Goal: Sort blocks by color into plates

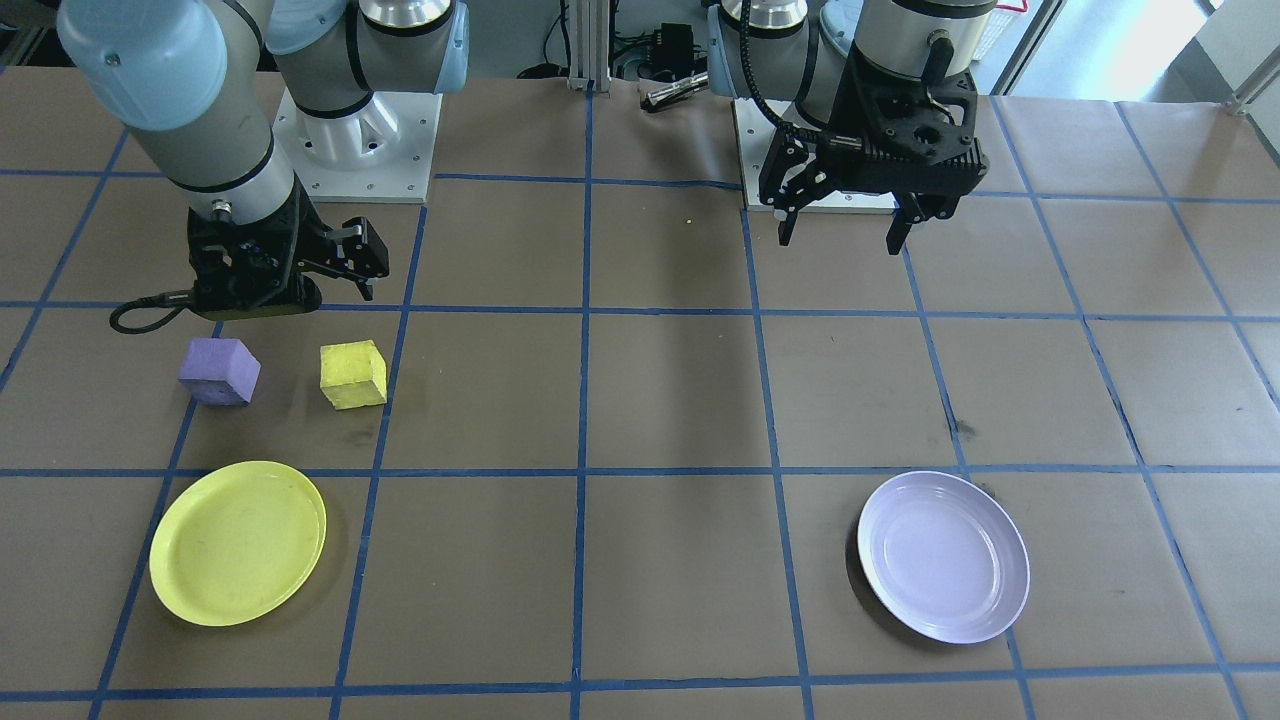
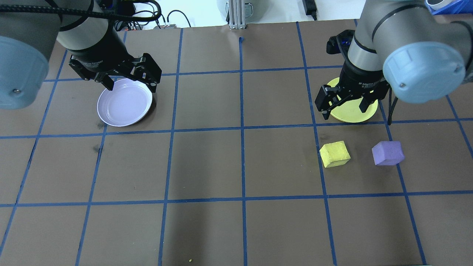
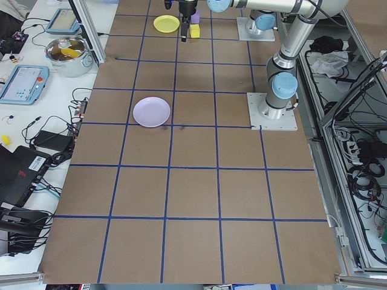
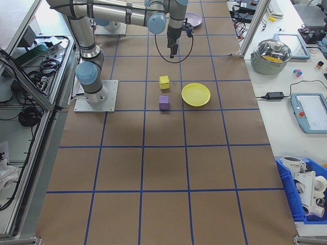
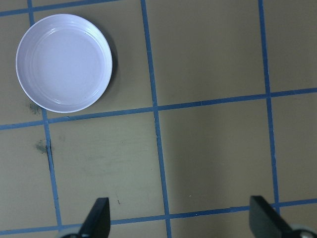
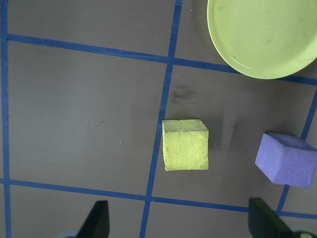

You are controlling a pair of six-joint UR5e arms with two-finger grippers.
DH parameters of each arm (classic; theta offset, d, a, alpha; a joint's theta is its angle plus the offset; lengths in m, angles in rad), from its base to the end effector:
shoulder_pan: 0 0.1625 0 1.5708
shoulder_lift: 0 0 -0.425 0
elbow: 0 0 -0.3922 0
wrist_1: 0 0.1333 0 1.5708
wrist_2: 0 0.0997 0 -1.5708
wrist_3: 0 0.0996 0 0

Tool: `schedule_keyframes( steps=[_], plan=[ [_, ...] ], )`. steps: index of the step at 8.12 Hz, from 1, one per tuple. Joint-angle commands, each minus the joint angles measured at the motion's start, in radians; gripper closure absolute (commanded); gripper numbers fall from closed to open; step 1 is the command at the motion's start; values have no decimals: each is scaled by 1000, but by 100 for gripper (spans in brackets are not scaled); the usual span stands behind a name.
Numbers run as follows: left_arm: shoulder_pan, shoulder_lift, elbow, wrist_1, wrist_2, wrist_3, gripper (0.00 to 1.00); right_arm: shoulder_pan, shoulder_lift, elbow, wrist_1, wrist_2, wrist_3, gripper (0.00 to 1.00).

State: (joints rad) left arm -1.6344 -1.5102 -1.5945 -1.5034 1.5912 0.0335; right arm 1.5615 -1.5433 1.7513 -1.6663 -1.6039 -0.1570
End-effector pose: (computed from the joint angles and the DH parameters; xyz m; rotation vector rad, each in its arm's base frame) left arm -0.1612 -0.4664 0.5125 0.1497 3.1149 -0.1632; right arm 0.1255 -0.4845 0.3962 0.2326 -3.1041 -0.1790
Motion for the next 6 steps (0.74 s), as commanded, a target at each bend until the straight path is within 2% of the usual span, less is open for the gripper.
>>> schedule_keyframes(
  steps=[1, 2, 4, 5, 6],
  plan=[
    [1, 18, -1, -1, -2, 0, 0, -67, 52, 228, -265, -5, -85, 0],
    [-1, 19, -2, -7, -14, -1, 0, -99, 64, 305, -370, -4, -129, 0],
    [-1, 8, -2, -1, -10, -12, 0, -100, 100, 321, -391, 15, -105, 0],
    [2, 11, -2, -9, 1, -4, 0, -100, 151, 318, -417, 15, -101, 0],
    [1, -7, -1, -8, 4, -3, 0, -100, 198, 320, -405, 10, -107, 0]
  ],
)
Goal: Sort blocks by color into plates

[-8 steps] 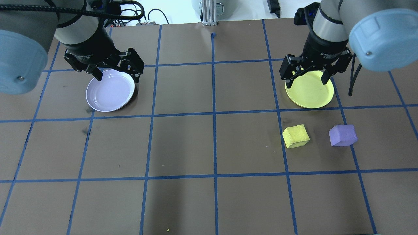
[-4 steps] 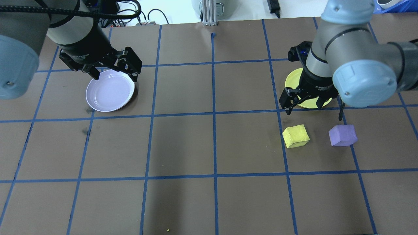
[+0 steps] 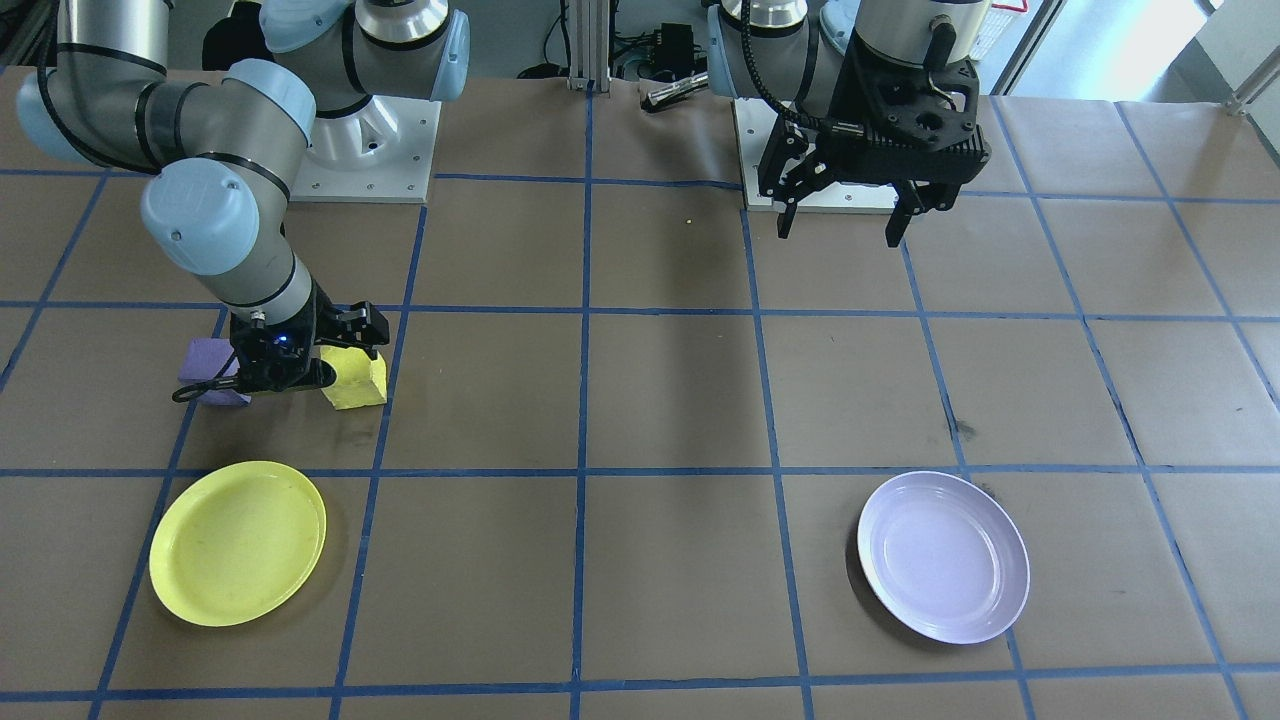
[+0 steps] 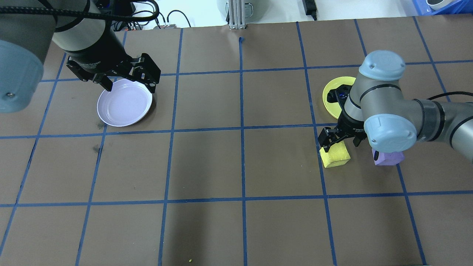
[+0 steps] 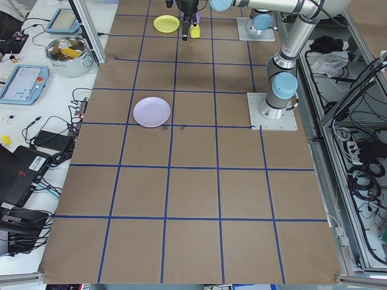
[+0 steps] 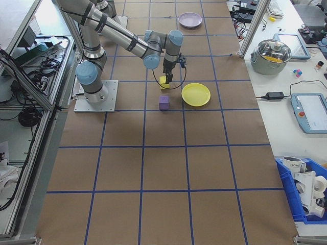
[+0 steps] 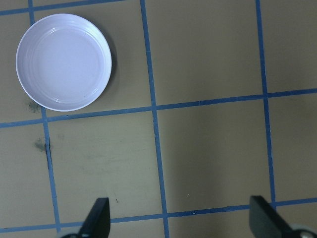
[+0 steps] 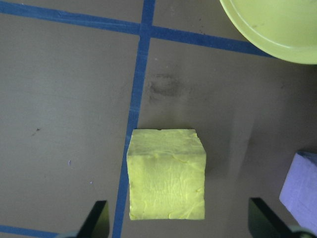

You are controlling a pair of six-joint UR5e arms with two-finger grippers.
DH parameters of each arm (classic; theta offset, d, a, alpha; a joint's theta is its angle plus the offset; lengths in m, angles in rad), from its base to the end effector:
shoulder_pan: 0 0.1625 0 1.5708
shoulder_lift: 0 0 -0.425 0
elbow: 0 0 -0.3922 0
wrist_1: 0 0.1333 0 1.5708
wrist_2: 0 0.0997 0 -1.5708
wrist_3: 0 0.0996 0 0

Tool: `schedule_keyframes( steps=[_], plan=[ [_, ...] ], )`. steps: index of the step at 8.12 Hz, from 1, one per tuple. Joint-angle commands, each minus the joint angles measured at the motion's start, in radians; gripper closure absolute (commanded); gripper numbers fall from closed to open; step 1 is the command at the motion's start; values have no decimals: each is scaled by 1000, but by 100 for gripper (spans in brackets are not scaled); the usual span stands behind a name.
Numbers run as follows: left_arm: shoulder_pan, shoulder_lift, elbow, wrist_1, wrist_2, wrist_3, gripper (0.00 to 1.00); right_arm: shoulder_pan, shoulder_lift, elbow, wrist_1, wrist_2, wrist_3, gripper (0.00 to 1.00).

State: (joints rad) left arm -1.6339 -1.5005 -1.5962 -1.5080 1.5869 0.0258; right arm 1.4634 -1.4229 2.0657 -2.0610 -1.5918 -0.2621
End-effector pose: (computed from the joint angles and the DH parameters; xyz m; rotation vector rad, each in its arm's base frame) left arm -0.1612 -0.4625 0.5158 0.1374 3.1199 -0.1688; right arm 0.0811 -0.4714 0.2342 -0.2440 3.1154 0.2409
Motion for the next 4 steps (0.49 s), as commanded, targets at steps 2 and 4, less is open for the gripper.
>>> schedule_keyframes(
  steps=[2, 4],
  plan=[
    [0, -15, 1, -3, 8, 5, 0, -1, 105, 4, -13, 1, 0, 14],
    [0, -10, -1, -3, 16, 6, 0, -1, 99, -24, -13, 0, 12, 63]
  ],
)
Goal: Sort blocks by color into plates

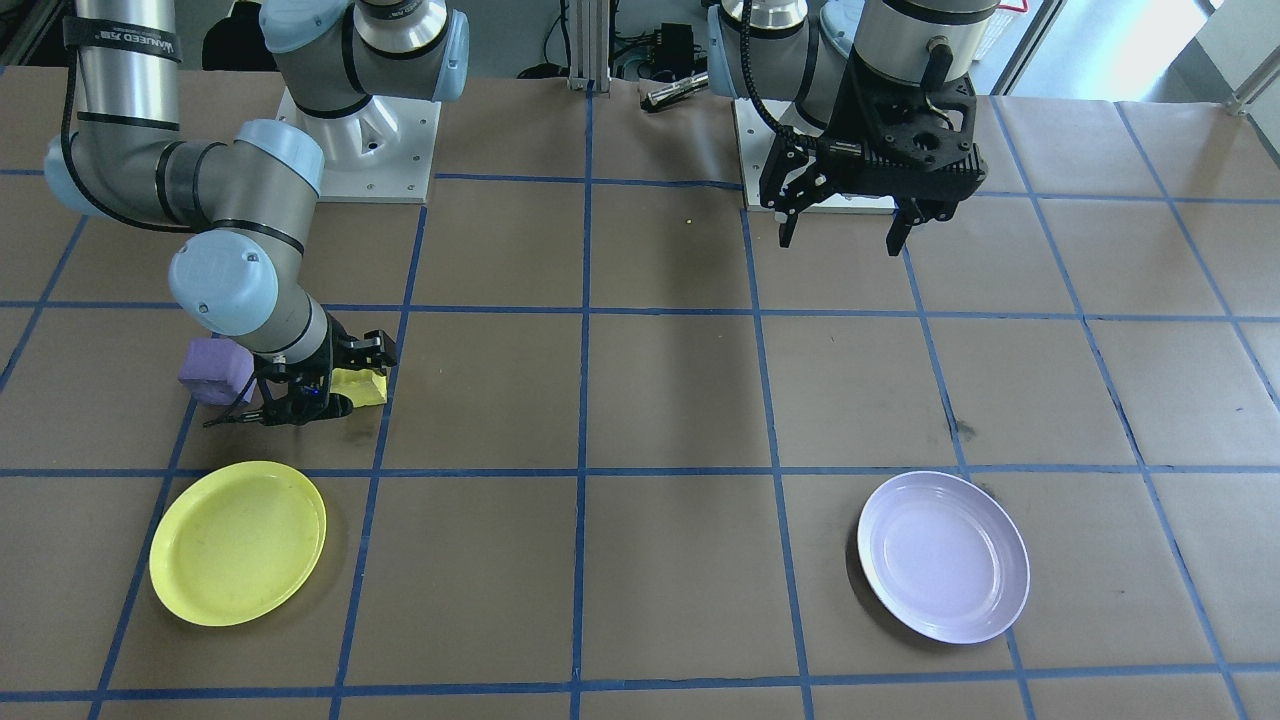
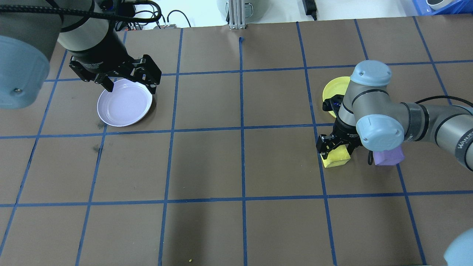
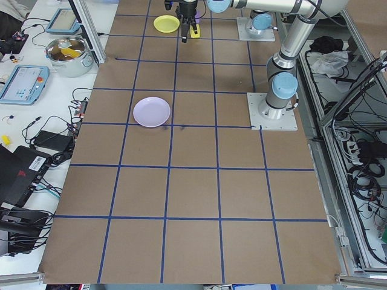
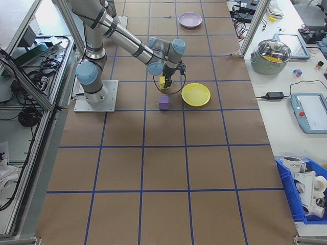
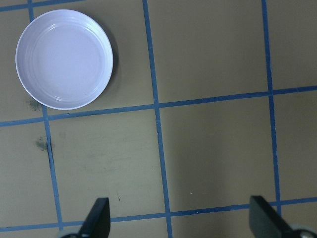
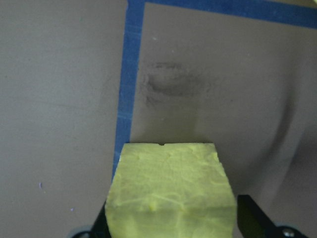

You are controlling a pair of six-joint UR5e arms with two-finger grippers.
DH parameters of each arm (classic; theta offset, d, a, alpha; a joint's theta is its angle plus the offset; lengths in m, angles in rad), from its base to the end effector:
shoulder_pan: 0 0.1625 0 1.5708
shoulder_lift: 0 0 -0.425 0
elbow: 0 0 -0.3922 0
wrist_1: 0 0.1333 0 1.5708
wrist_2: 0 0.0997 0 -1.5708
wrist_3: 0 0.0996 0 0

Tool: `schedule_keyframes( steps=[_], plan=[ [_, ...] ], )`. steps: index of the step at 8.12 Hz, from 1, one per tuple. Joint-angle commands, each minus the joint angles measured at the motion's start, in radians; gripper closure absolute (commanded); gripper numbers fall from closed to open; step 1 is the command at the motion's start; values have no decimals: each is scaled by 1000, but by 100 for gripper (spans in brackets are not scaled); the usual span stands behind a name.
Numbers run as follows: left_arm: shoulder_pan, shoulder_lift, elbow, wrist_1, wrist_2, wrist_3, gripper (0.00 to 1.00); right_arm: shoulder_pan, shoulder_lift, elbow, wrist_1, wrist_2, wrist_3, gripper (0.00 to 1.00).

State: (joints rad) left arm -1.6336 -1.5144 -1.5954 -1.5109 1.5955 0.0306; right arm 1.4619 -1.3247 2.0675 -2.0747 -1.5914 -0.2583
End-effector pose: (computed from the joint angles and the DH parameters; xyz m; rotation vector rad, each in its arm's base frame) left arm -0.1605 -0.4673 0.5093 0.1437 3.1118 -0.1435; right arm 0.0799 -0.4772 0.1891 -0.2349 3.0871 0.3712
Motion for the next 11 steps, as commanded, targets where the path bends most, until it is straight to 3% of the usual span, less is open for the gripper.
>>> schedule_keyframes(
  steps=[1, 2, 4, 8, 11],
  plan=[
    [0, -9, -1, 4, 27, 3, 0, 0, -7, -49, 36, 1, 33, 61],
    [0, 0, 0, 6, 32, 2, 0, 0, -14, -96, 57, -2, 36, 58],
    [0, 6, 0, 0, 32, 3, 0, -9, -5, -258, 197, -4, 37, 58],
    [-2, -1, -23, 8, 32, 2, 0, -121, 169, -482, 196, 7, 37, 54],
    [-2, 3, -21, 12, 24, 2, 0, -120, 251, -520, 196, 47, 40, 48]
  ],
)
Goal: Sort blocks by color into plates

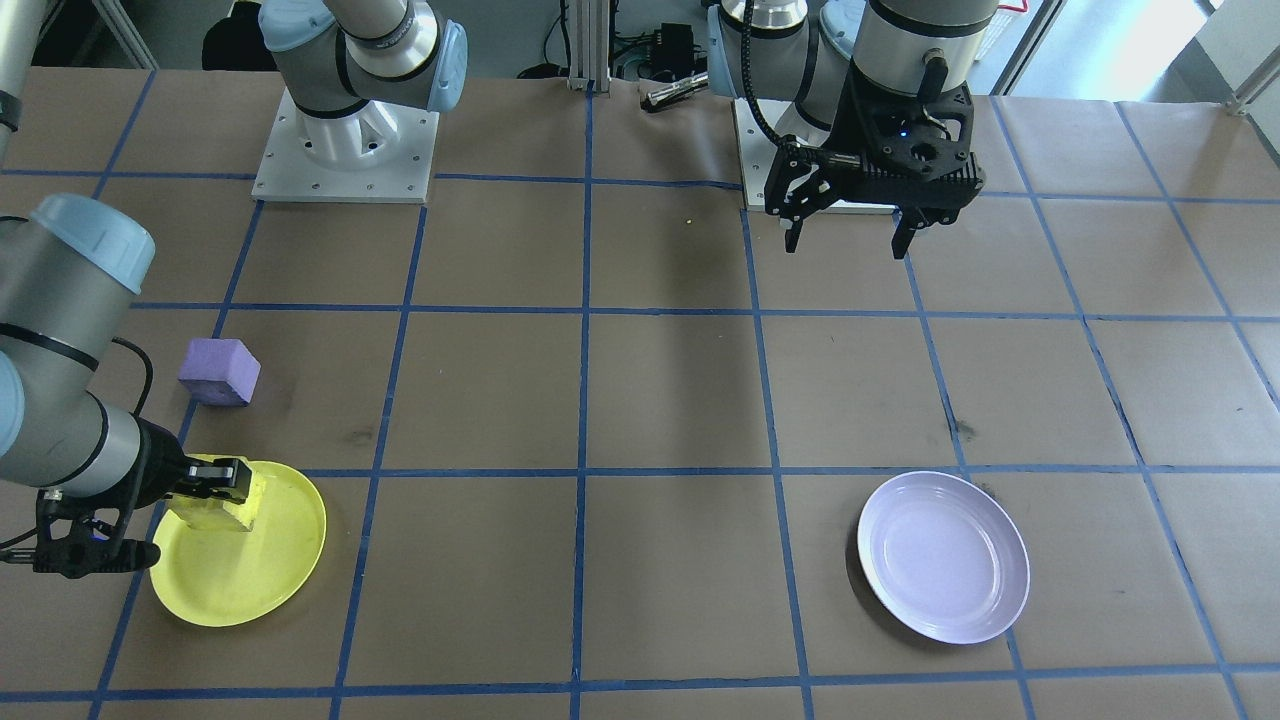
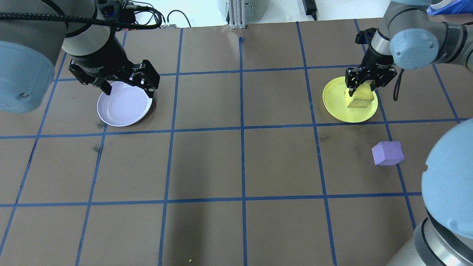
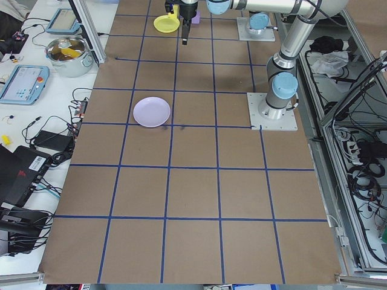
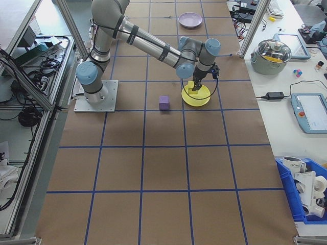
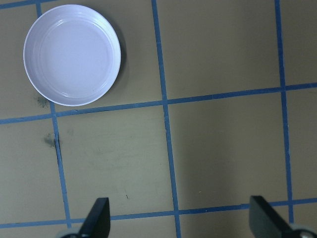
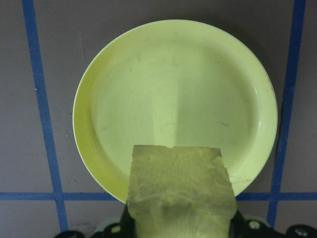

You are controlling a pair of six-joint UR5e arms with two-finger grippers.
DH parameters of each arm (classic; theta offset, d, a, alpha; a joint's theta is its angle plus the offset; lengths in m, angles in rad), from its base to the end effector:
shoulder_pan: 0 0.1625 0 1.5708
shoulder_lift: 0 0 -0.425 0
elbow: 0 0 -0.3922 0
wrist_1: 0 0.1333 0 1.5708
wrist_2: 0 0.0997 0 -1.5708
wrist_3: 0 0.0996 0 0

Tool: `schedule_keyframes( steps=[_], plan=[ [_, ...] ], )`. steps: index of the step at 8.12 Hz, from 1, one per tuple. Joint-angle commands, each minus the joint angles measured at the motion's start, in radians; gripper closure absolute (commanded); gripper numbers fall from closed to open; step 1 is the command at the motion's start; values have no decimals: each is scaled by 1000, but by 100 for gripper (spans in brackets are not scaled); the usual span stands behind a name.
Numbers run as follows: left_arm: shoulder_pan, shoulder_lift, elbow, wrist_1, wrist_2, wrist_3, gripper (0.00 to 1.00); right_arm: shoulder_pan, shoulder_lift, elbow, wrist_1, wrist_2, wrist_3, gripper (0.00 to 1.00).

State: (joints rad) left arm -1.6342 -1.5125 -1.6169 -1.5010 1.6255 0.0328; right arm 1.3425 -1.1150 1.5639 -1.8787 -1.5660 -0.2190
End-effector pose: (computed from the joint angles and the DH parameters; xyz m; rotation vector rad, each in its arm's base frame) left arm -0.1577 -0.4659 0.5006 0.1449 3.0821 -0.1278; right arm -0.0112 -0.6392 0.2613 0.0149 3.0984 0.2117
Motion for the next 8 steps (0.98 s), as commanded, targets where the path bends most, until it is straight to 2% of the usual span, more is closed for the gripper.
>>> schedule_keyframes(
  steps=[1, 2, 3, 8],
  plan=[
    [-3, 3, 0, -1, 5, -8, 0, 0, 52, -16, 3, 27, -3, 48],
    [0, 6, 0, -5, 5, -2, 0, 0, 49, -16, 3, 26, -10, 34],
    [-1, 3, -1, 1, 1, -2, 0, 0, 35, -18, 3, 24, -10, 0],
    [1, -8, -3, 2, -3, 2, 0, -40, -54, -3, 19, 6, -58, 0]
  ],
)
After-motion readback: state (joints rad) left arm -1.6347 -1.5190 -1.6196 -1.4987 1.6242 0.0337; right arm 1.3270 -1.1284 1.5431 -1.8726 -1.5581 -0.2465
